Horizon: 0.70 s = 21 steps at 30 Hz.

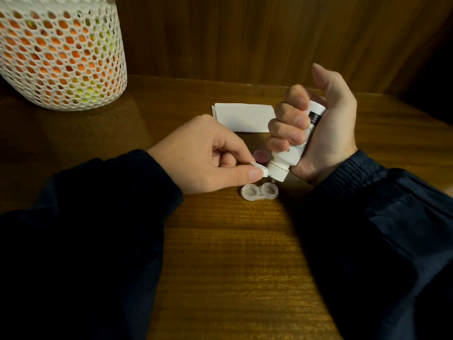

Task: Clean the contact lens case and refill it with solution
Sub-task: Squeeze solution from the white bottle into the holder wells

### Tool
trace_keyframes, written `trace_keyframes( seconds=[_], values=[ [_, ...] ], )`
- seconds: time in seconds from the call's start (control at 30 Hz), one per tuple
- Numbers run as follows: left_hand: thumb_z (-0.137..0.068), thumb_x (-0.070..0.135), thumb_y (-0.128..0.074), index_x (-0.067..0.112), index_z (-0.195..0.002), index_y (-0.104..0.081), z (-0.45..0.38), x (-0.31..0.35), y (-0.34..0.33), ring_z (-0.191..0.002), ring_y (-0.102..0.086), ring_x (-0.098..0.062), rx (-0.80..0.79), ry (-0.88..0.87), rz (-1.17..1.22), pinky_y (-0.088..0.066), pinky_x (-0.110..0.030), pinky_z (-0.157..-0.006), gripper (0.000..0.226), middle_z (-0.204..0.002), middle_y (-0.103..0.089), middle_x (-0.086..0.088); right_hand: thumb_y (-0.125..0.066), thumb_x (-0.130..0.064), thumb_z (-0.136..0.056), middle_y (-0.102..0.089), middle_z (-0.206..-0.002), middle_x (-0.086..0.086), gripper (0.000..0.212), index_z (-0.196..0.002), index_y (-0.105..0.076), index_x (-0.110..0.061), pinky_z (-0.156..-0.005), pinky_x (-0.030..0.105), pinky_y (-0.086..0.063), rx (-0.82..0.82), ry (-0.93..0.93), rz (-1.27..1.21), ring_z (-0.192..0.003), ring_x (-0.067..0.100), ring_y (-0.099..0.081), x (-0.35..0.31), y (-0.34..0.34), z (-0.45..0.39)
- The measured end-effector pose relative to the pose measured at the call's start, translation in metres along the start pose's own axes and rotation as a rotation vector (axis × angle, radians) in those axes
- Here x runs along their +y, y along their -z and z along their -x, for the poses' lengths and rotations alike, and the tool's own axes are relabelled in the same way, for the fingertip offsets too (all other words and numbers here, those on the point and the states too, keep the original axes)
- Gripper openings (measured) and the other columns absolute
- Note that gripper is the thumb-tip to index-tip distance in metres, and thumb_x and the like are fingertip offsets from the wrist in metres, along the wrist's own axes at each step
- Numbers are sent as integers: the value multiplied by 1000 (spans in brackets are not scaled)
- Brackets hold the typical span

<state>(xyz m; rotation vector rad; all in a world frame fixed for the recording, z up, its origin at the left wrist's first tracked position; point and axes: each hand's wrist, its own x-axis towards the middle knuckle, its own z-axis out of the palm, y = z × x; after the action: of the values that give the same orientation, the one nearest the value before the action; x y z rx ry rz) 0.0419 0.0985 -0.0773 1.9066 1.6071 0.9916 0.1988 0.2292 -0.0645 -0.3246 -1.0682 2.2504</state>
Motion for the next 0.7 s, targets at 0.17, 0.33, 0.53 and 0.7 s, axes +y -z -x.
trace_keyframes(
  seconds=[0.17, 0.33, 0.53, 0.7],
  values=[
    [-88, 37, -79, 21, -95, -84, 0, 0, 0, -48, -45, -12, 1, 5, 0, -34, -17, -46, 19, -62, -66, -11, -39, -52, -104, -35, -43, -5, 59, -56, -42, -18, -45, 18, -29, -1, 3, 0, -32, 10, -31, 0, 0, 0],
    [-88, 34, -80, 19, -96, -84, 0, -1, 0, -48, -45, -9, 0, 2, 14, -34, -15, -47, 17, -62, -64, -12, -40, -53, -103, -36, -43, -5, 59, -55, -43, -18, -45, 19, -30, -3, -8, -5, -33, 10, -32, 0, 1, -1],
    [-89, 34, -80, 19, -96, -84, 0, -1, 0, -47, -44, -9, -2, 0, 9, -33, -15, -46, 17, -62, -64, -13, -41, -53, -102, -36, -43, -5, 58, -56, -42, -18, -45, 18, -31, -7, -12, -7, -32, 11, -32, 0, 2, -2],
    [-88, 34, -80, 20, -96, -84, 0, 0, 1, -46, -44, -8, 0, 6, 7, -33, -14, -46, 17, -62, -65, -12, -39, -52, -103, -37, -42, -5, 59, -55, -44, -18, -44, 18, -33, -13, -10, -9, -32, 11, -33, 0, 2, -2]
  ],
)
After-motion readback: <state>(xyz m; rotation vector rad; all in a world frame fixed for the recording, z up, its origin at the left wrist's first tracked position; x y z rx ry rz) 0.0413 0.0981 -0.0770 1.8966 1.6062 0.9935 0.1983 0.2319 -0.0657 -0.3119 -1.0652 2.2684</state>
